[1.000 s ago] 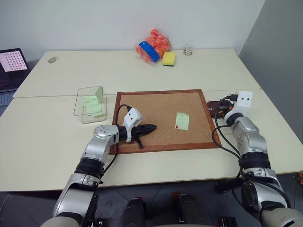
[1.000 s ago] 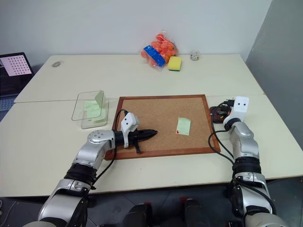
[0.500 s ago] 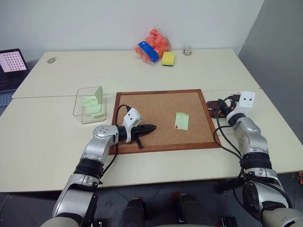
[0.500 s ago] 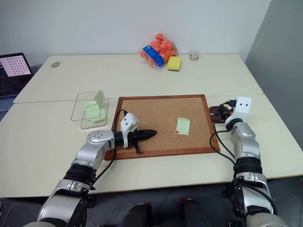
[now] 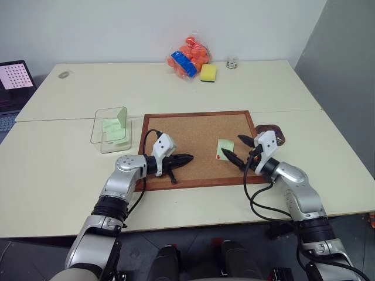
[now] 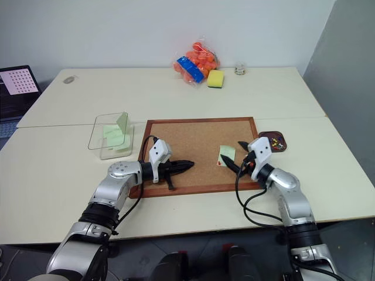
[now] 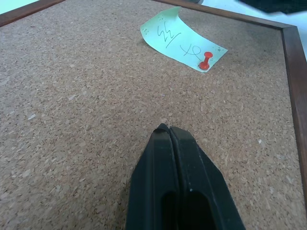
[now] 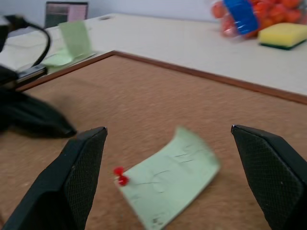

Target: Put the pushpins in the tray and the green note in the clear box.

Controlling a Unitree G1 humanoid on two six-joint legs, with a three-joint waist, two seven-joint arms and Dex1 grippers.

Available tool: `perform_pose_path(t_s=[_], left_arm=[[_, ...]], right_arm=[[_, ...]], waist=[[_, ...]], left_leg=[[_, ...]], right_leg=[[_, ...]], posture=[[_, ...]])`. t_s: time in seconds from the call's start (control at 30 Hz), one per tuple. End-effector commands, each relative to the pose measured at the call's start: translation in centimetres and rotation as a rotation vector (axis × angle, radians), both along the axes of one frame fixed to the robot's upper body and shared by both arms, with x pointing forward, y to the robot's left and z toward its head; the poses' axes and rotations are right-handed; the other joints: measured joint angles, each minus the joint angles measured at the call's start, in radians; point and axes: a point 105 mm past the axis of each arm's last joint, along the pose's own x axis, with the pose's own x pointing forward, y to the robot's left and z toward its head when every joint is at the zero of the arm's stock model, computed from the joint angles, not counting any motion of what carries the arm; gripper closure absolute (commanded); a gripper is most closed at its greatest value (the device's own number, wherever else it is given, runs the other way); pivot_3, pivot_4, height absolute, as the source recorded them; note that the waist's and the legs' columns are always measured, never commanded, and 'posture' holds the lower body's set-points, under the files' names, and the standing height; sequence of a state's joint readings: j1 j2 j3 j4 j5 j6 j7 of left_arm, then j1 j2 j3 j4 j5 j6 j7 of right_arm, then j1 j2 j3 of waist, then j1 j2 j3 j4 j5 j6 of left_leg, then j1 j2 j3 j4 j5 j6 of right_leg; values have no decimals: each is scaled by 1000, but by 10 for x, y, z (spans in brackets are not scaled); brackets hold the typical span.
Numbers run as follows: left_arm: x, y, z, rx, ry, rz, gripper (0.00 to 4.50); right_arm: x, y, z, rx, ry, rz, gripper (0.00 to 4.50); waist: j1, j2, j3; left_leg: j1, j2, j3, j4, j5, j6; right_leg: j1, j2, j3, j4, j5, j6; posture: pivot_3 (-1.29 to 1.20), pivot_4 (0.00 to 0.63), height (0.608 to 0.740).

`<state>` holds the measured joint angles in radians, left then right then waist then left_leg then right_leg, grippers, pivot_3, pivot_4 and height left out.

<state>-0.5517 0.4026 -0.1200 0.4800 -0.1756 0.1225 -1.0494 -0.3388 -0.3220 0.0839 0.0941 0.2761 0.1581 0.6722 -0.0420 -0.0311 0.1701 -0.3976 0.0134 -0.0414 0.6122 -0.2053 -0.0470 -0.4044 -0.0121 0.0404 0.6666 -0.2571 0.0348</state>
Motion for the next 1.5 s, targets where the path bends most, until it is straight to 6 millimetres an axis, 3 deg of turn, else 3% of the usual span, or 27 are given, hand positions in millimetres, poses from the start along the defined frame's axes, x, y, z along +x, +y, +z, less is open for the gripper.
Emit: perform_pose_path(t_s=[0.03, 0.3, 0.67, 1.4, 1.5], left_arm=[[-1, 5, -9, 26, 28, 20, 4500], [-2, 7, -10, 29, 25, 24, 4500], [-4, 9, -11, 32, 23, 30, 4500], [-5, 6, -10, 35, 21, 17, 4500], [-5, 6, -10, 34, 22, 18, 4500]], right_arm=[[2, 12, 8, 6, -33, 37, 107], [7, 28, -17, -50, 29, 82, 107], [4, 39, -28, -79, 46, 122, 107], [9, 44, -34, -135, 38, 112, 4412], [11, 44, -34, -144, 36, 107, 4467]], waist=[[0, 0, 0], [1, 0, 0], [-2, 0, 0], [-10, 0, 0], [-10, 0, 0]], left_leg=[[0, 0, 0, 0, 0, 0], [0, 0, 0, 0, 0, 0], [1, 0, 0, 0, 0, 0], [2, 0, 0, 0, 0, 0], [1, 0, 0, 0, 0, 0]], right_leg=[[0, 0, 0, 0, 0, 0], [0, 0, 0, 0, 0, 0], [0, 0, 0, 0, 0, 0], [1, 0, 0, 1, 0, 0], [1, 0, 0, 1, 0, 0]], posture=[[0, 150, 740], [0, 150, 740], [0, 150, 740], [0, 150, 740], [0, 150, 740]])
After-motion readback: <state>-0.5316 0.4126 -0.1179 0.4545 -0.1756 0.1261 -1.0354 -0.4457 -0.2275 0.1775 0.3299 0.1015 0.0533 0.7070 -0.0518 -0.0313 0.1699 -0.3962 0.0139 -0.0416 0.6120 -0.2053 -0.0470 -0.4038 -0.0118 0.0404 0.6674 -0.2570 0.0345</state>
